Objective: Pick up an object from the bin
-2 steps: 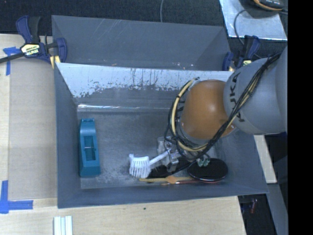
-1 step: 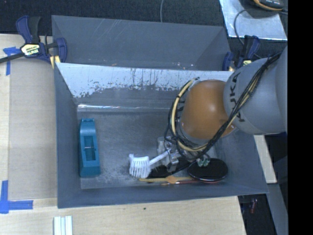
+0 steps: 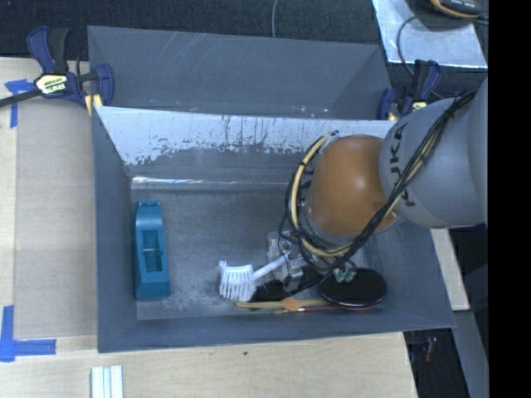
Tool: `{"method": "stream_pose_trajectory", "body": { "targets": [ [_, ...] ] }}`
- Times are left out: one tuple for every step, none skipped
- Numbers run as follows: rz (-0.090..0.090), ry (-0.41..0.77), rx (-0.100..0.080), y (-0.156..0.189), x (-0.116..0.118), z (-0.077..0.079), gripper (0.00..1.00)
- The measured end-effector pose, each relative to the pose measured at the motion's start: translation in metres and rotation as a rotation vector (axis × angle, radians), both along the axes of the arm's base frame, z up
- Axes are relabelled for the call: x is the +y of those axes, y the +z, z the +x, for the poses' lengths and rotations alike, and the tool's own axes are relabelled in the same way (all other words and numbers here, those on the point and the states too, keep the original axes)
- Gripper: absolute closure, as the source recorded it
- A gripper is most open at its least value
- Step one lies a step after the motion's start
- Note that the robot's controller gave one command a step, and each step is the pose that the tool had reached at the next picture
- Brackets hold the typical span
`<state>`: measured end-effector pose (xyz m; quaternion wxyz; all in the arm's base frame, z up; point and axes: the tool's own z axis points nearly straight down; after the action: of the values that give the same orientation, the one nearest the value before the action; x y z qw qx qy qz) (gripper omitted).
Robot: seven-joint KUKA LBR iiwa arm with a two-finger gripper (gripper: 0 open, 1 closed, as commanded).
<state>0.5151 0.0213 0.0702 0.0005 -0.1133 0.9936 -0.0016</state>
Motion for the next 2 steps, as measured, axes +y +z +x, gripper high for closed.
{"method": "stream_pose_trajectory", "body": {
  "targets": [
    [0.0, 0.0, 0.0, 0.0, 0.0, 0.0, 1.0],
    [0.0, 0.0, 0.0, 0.0, 0.0, 0.0, 1.0]
  ]
}}
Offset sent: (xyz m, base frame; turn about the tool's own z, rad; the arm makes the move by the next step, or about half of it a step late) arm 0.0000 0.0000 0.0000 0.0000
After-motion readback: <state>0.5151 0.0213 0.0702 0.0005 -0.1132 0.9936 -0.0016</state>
